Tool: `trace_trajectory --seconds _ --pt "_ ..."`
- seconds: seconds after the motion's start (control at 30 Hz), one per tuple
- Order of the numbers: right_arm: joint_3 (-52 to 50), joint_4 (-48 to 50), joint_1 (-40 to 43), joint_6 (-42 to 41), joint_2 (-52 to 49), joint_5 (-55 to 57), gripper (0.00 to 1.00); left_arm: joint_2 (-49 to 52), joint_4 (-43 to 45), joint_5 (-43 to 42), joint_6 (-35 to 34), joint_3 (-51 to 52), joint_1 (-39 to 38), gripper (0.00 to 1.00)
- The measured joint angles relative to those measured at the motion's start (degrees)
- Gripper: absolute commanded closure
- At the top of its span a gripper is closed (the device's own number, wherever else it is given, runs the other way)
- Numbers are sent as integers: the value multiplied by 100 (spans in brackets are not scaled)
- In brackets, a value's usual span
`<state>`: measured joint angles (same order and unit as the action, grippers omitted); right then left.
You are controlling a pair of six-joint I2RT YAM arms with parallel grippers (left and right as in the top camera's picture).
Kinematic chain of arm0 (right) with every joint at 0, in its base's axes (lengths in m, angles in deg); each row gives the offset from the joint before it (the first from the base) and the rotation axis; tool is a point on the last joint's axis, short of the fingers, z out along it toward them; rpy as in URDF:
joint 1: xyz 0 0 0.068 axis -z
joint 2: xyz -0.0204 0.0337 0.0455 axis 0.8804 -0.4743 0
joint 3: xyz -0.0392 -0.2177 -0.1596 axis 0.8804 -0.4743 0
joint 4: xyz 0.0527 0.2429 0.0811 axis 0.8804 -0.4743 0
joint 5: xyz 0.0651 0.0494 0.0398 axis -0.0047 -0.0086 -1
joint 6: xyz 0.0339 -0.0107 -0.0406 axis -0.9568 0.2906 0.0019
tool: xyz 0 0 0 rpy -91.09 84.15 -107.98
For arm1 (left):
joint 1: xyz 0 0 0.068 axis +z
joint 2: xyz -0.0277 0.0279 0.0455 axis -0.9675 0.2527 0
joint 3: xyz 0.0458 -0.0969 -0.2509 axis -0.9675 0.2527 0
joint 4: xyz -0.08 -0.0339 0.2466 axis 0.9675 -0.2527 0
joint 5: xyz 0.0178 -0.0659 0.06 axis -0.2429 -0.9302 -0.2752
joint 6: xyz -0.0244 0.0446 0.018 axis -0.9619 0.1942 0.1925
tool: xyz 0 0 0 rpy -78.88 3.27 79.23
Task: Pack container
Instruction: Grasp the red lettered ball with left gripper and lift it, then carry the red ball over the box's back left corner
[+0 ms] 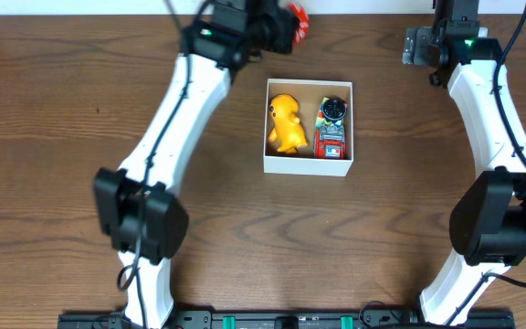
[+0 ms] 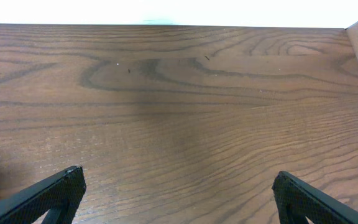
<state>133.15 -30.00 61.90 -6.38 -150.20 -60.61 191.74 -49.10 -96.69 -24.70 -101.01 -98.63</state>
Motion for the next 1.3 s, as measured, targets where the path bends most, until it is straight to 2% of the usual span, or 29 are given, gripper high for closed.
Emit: trace_trajectory --seconds 0.27,0.47,0.7,1.1,1.2,1.3 --pt "0 0 0 2 0 0 1 608 -385 -4 389 22 -9 94" --pt "0 0 0 2 0 0 1 669 -748 -7 431 24 -4 94" --pt "0 0 0 0 0 0 1 669 -1156 -247 839 24 -28 94" --pt "0 0 0 0 0 0 1 730 -1156 -369 1722 122 -155 93" --pt "0 0 0 2 0 0 1 859 -1145 -387 1799 138 -155 83" --pt "0 0 0 0 0 0 1 977 -1051 -428 1882 144 -162 41"
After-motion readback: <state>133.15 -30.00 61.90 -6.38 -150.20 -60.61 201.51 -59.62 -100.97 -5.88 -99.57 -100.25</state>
